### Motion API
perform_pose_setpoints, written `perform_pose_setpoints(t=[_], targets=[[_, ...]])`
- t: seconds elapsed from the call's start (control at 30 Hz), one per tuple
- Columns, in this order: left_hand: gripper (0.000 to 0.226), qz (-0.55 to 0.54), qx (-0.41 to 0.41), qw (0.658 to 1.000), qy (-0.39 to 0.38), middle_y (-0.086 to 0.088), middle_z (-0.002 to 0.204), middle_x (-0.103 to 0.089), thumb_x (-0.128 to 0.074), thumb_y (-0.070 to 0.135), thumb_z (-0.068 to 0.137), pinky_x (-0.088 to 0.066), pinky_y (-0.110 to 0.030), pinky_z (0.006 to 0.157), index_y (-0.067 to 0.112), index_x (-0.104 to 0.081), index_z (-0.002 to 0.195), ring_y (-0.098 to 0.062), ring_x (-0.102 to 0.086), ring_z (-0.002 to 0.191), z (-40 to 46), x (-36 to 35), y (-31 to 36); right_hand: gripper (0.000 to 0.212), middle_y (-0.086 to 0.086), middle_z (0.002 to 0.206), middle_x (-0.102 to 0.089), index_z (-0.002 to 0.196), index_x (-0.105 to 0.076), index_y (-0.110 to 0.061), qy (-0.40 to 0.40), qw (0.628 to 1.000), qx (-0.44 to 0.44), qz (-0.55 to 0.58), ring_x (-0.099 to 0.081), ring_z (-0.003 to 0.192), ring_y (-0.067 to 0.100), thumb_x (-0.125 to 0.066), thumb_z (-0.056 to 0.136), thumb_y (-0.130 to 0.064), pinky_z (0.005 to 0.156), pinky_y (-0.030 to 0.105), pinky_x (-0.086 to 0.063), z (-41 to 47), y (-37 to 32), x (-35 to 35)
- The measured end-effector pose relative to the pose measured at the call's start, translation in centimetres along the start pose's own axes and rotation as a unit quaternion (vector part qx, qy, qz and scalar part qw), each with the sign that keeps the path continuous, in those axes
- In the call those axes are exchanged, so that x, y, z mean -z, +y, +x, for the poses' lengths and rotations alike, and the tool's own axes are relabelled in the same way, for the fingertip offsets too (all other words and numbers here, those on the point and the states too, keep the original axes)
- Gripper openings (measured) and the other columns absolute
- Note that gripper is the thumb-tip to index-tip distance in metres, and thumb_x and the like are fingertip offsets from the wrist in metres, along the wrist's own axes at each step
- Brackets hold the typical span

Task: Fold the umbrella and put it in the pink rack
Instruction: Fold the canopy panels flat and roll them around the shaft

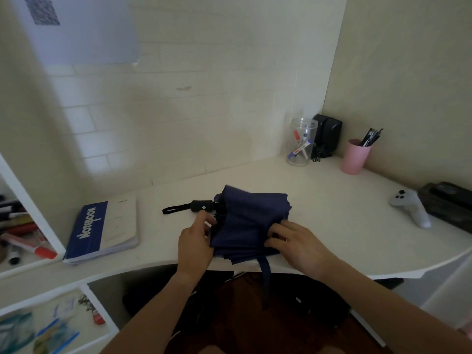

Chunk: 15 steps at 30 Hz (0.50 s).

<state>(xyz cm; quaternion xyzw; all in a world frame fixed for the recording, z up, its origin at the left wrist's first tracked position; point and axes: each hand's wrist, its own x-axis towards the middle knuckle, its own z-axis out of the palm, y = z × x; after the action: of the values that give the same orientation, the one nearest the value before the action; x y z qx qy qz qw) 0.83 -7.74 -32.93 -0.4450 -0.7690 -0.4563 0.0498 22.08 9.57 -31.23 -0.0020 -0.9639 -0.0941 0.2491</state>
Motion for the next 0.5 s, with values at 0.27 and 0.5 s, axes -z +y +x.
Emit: perform_pose_setpoints(t=[0.27, 0.5], targets=[[0.04, -0.093, -0.021, 0.994, 0.055, 0.005, 0.128, -0.054, -0.057, -0.001, 0.096, -0.05, -0.032, 0.102, 0.025, -0.056, 0.126, 0.001, -0.052, 0.118, -0.5, 2.4, 0.1, 0.026, -0.006, 0.101, -0.073, 0.098, -0.074, -0.025, -0.05, 0.997, -0.038, 0.041, -0.064, 0.091, 0.019, -0.059, 0.082, -0.011, 0.08, 0.025, -0.051, 0.3, -0.2, 0.7], [0.081, 0.029, -0.15, 0.98, -0.124, 0.012, 0.161, -0.024, -0.071, 0.02, 0.089, -0.032, -0.025, 0.116, 0.041, -0.027, 0.154, -0.004, -0.026, 0.145, -1.4, 1.3, 0.7, 0.035, -0.005, 0.107, -0.072, 0.109, -0.072, -0.025, -0.086, 0.992, -0.054, 0.071, -0.064, 0.095, 0.02, -0.063, 0.079, -0.009, 0.081, 0.028, -0.054, -0.6, -0.9, 1.0]])
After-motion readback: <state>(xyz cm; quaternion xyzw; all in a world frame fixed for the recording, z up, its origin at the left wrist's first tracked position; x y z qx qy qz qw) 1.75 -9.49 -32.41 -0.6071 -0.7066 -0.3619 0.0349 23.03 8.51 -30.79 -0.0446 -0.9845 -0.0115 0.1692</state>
